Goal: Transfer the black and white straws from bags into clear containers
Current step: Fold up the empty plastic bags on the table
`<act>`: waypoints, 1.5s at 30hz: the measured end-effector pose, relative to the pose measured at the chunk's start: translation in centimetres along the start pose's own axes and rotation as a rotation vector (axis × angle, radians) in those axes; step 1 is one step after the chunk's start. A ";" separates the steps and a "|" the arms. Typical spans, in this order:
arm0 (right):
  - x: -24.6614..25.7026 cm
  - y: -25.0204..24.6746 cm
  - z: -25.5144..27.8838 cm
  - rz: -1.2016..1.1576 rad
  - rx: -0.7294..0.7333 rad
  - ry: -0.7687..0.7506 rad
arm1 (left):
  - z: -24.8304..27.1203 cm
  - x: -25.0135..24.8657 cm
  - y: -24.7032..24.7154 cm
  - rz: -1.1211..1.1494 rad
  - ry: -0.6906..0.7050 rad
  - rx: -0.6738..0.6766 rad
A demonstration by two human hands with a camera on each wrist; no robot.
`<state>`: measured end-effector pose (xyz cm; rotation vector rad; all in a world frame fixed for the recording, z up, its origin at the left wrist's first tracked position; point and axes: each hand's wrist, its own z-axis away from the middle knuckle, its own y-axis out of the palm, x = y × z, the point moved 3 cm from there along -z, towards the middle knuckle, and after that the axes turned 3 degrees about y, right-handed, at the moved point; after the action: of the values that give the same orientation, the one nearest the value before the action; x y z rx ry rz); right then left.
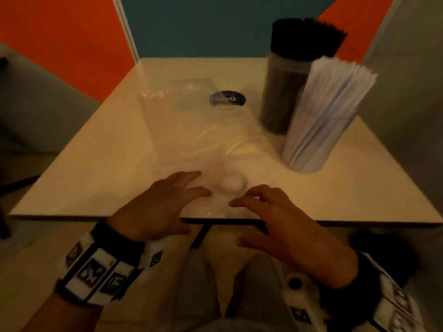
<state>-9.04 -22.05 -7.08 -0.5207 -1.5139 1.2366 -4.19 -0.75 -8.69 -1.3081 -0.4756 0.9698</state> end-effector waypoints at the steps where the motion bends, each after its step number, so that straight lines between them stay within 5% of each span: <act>1: 0.4 1.2 -0.7 0.044 0.044 -0.014 | -0.1 0.0 0.5 -0.005 -0.022 -0.003; 6: 0.9 4.6 -3.0 0.169 0.086 0.035 | -0.4 -1.6 1.6 0.071 -0.048 -0.157; 9: 0.2 5.0 -3.5 0.106 -0.024 0.035 | 0.5 -2.1 1.2 0.240 0.010 -0.263; 14: -3.6 3.3 -3.5 -0.106 -0.217 0.011 | 1.9 -1.0 2.0 0.141 0.087 -0.209; 17: -5.4 2.3 -2.9 -0.232 -0.180 0.030 | 1.5 -0.3 3.3 0.118 0.055 -0.256; 23: -4.3 2.5 -0.1 -0.267 0.004 -0.078 | 0.4 -1.7 3.3 0.274 0.107 -0.596; 27: -2.1 2.9 0.7 -0.342 -0.286 -0.207 | -0.4 -2.7 3.4 0.322 0.093 -0.610; 29: -2.5 3.0 0.4 -0.493 -0.439 -0.120 | -0.5 -2.6 3.5 0.458 0.046 -0.626; 34: -4.5 3.2 -0.1 -0.735 -0.545 0.167 | -0.3 -1.9 3.7 0.649 -0.045 -0.680; 42: -5.5 3.3 -1.5 -0.416 -0.605 0.171 | -2.4 -1.7 3.3 0.635 -0.092 -0.676; 45: -5.8 3.8 -0.7 -0.320 -0.474 0.081 | -2.3 -1.4 3.7 0.653 -0.082 -0.644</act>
<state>-7.44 -25.11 -13.13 -0.5967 -1.7459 0.6023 -4.39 -3.32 -12.47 -2.0836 -0.4464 1.4829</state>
